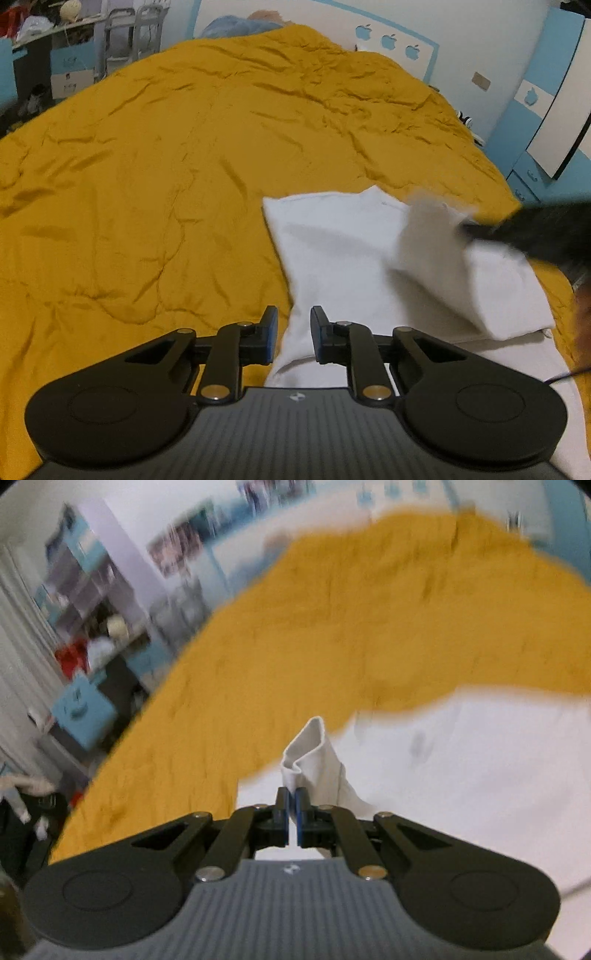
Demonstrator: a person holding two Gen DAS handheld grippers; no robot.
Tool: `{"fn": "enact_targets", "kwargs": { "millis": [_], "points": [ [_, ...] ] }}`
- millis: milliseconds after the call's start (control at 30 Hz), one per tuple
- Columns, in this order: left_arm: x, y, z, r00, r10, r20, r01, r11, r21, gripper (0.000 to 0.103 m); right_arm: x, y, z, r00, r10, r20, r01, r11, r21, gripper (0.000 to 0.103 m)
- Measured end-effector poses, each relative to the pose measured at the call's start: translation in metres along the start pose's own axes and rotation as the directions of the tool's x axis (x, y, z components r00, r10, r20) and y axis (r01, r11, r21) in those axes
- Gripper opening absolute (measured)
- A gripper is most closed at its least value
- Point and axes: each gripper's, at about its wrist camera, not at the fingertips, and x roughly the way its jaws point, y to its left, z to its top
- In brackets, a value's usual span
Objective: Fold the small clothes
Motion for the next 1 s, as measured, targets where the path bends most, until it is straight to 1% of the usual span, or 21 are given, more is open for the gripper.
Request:
{"fn": "enact_targets", "kwargs": {
  "millis": [67,100,167,233,267,333,367,400,433,467,533,567,667,767,800,867,933,967,1000],
  "points": [
    [0.004,0.004,-0.002,1.000,0.001,-0.012,-0.001,1.000,-0.002,0.021,0.029,0.003,-0.023,0.999,0.004,-0.045,-0.004,1.000,0.001,0.000],
    [0.006,0.005,-0.003,1.000,0.003,-0.015,-0.003,1.000,-0.004,0.021,0.044,0.003,-0.033,0.997,0.019,-0.072,-0.019,1.000,0.012,0.000],
    [0.010,0.009,-0.004,1.000,-0.001,-0.022,0.000,1.000,-0.010,0.021,0.064,0.003,-0.046,0.993,0.036,-0.116,-0.033,0.999,0.027,0.000],
    [0.014,0.012,-0.004,1.000,-0.022,-0.016,0.022,0.999,-0.029,0.021,0.077,0.006,-0.058,0.986,0.052,-0.159,-0.052,0.999,0.002,0.002],
    [0.015,0.013,-0.005,0.999,-0.037,-0.008,0.037,0.999,-0.040,0.021,0.077,-0.004,-0.061,0.983,0.061,-0.175,-0.062,0.998,-0.001,0.004],
    [0.018,0.015,-0.004,0.997,-0.079,0.004,0.079,0.994,-0.075,0.022,0.076,-0.015,-0.066,0.975,0.109,-0.196,-0.107,0.994,0.020,0.006],
    [0.020,0.016,-0.003,0.995,-0.100,0.011,0.101,0.991,-0.091,0.027,0.073,-0.020,-0.063,0.971,0.131,-0.200,-0.128,0.991,0.029,0.013],
    [0.022,0.015,-0.003,0.994,-0.108,0.016,0.109,0.989,-0.101,0.030,0.067,-0.025,-0.060,0.972,0.139,-0.192,-0.136,0.990,0.027,0.019],
    [0.023,0.013,-0.002,0.993,-0.118,0.021,0.120,0.987,-0.105,0.035,0.058,-0.029,-0.061,0.975,0.134,-0.176,-0.134,0.991,0.017,0.028],
    [0.024,0.010,-0.001,0.991,-0.130,0.026,0.132,0.986,-0.102,0.040,0.047,-0.035,-0.058,0.978,0.137,-0.159,-0.138,0.990,0.003,0.031],
    [0.029,0.004,0.001,0.987,-0.158,0.030,0.161,0.982,-0.098,0.046,0.030,-0.047,-0.050,0.979,0.149,-0.141,-0.151,0.989,-0.003,0.034],
    [0.033,0.000,0.001,0.984,-0.175,0.025,0.177,0.979,-0.104,0.047,0.019,-0.057,-0.049,0.981,0.148,-0.129,-0.149,0.989,-0.002,0.035],
    [0.054,-0.008,0.002,0.977,-0.215,-0.008,0.212,0.966,-0.147,0.047,-0.014,-0.085,-0.046,0.990,0.106,-0.098,-0.108,0.994,-0.015,0.036],
    [0.084,-0.009,0.001,0.965,-0.259,-0.049,0.242,0.943,-0.229,0.047,-0.047,-0.123,-0.055,0.996,0.058,-0.065,-0.059,0.998,-0.011,0.037],
    [0.093,-0.009,0.000,0.963,-0.262,-0.061,0.239,0.939,-0.247,0.047,-0.059,-0.139,-0.059,0.998,0.034,-0.058,-0.034,0.999,-0.007,0.037],
    [0.107,-0.008,-0.002,0.968,-0.237,-0.079,0.208,0.940,-0.270,0.047,-0.086,-0.172,-0.069,0.999,-0.033,-0.034,0.033,0.999,0.013,0.037],
    [0.114,-0.007,-0.004,0.968,-0.240,-0.076,0.209,0.935,-0.287,0.046,-0.108,-0.199,-0.075,0.994,-0.110,-0.010,0.110,0.994,0.020,0.037],
    [0.115,-0.006,-0.004,0.966,-0.248,-0.070,0.216,0.930,-0.299,0.038,-0.121,-0.213,-0.079,0.987,-0.159,0.006,0.159,0.987,0.016,0.037],
    [0.116,-0.007,-0.003,0.966,-0.251,-0.067,0.219,0.927,-0.303,0.033,-0.133,-0.229,-0.081,0.977,-0.211,0.017,0.211,0.977,0.008,0.037]
  ]
}}
